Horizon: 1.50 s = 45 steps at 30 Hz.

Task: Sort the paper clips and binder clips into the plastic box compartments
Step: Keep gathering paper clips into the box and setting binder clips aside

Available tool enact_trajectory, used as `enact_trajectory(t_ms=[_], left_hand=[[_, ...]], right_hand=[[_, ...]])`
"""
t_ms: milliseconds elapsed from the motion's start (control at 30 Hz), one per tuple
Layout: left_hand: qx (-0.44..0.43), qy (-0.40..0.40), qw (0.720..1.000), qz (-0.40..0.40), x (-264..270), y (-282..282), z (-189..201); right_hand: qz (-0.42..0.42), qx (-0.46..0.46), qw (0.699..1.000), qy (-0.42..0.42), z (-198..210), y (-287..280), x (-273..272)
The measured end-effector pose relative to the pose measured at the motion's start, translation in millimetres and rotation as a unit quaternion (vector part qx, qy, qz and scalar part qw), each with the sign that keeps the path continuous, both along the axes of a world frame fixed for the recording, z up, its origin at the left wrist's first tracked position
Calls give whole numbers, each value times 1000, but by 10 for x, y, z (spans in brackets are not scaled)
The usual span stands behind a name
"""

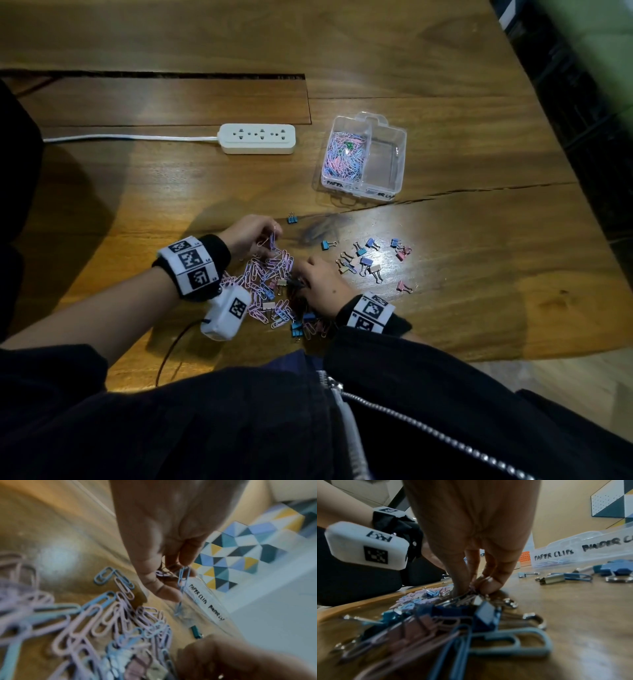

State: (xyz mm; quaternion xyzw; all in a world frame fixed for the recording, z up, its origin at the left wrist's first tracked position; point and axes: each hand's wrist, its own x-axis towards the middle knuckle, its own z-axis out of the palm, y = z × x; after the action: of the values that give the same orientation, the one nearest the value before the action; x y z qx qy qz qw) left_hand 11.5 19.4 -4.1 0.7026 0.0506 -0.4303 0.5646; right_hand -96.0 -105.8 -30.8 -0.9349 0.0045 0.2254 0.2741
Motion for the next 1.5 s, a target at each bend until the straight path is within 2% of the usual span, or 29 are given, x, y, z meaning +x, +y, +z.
enact_trajectory(t_ms=[100,133,200,300,367,467,500,600,700,767,867,933,1000,1033,1100,1167,1233,1300,1367,1400,1500], left_hand=[[-35,55,997,29,-20,2,-33],[-7,44,999,9,-26,0,-51],[103,-50,990,-84,-39,-8,-84],[256,-200,919,-224,-109,-10,-143],[318,-246,876,-267,-196,-20,-153],[413,-327,791,-312,-298,-57,-160],[431,-343,771,-320,-313,-70,-173],[440,-346,756,-337,-344,-118,-183],[415,-331,763,-370,-384,-134,-185],[377,-320,788,-367,-373,-106,-219],[286,-283,864,-304,-309,-65,-233],[195,-228,926,-229,-254,-29,-199],[48,-113,982,-143,-219,31,-160],[-31,-57,992,-108,-210,61,-145],[-130,5,989,-68,-203,109,-126],[-163,34,985,-43,-208,120,-121],[-161,60,985,-29,-204,125,-154],[-135,74,988,-21,-192,132,-188],[-82,44,995,-40,-189,135,-174],[-55,24,997,-58,-185,134,-155],[0,-14,996,-84,-155,155,-93]], right_hand=[[4,7,1000,-1,11,13,1],[-4,9,1000,-1,11,15,-3],[-30,10,999,6,9,19,-10],[-63,7,998,11,4,35,-8],[-71,4,997,11,6,37,2],[-52,-2,999,9,-7,9,20],[-47,7,999,6,-10,-7,22],[-72,74,995,-5,-14,-73,27],[-171,199,964,38,27,-178,20],[-241,322,910,99,45,-270,22],[-313,461,816,154,72,-393,21],[-334,506,778,163,103,-454,21],[-343,537,752,170,119,-490,18],[-348,547,741,176,127,-500,17],[-362,563,719,190,140,-499,24],[-378,588,686,204,134,-480,46],[-390,605,656,226,102,-456,73],[-388,598,655,250,88,-418,103],[-380,558,692,254,106,-358,144],[-373,524,727,240,114,-319,167],[-307,373,861,155,115,-179,226]])
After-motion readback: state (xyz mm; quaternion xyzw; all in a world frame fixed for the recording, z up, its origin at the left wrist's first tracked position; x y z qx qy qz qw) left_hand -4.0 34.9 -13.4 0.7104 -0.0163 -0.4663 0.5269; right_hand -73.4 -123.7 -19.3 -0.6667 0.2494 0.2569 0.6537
